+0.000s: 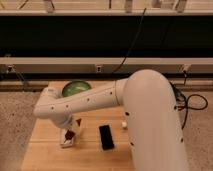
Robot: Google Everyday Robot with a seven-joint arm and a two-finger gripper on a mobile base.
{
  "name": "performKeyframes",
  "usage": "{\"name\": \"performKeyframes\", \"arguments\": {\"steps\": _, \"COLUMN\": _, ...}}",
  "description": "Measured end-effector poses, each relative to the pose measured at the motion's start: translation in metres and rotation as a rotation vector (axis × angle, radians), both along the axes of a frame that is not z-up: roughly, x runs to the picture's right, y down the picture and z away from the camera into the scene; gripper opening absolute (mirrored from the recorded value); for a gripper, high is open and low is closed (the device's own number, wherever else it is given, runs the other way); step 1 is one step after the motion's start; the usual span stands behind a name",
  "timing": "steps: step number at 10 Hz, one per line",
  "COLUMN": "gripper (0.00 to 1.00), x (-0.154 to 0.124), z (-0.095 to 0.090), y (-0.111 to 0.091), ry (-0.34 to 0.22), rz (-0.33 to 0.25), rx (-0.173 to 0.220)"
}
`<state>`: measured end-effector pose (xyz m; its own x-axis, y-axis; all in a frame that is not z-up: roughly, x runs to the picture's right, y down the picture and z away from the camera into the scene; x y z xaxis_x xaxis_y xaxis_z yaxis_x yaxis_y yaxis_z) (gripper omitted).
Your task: Place the pepper on the white sponge
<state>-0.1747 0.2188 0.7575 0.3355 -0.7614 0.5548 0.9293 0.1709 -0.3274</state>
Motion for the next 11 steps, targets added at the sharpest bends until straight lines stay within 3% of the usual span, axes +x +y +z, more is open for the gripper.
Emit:
{"name": "performKeyframes", "arguments": {"steps": 6, "gripper": 0.13, "x": 0.0007, "z": 0.0022, "y": 0.0013, "ry": -0.005, "rz": 0.001, "rx": -0.008}}
{"name": "performKeyframes", "arguments": {"steps": 11, "gripper": 0.28, "x": 0.0024, "z": 0.0042, "y": 0.0023, "ry": -0.006, "rz": 0.004, "rx": -0.015}}
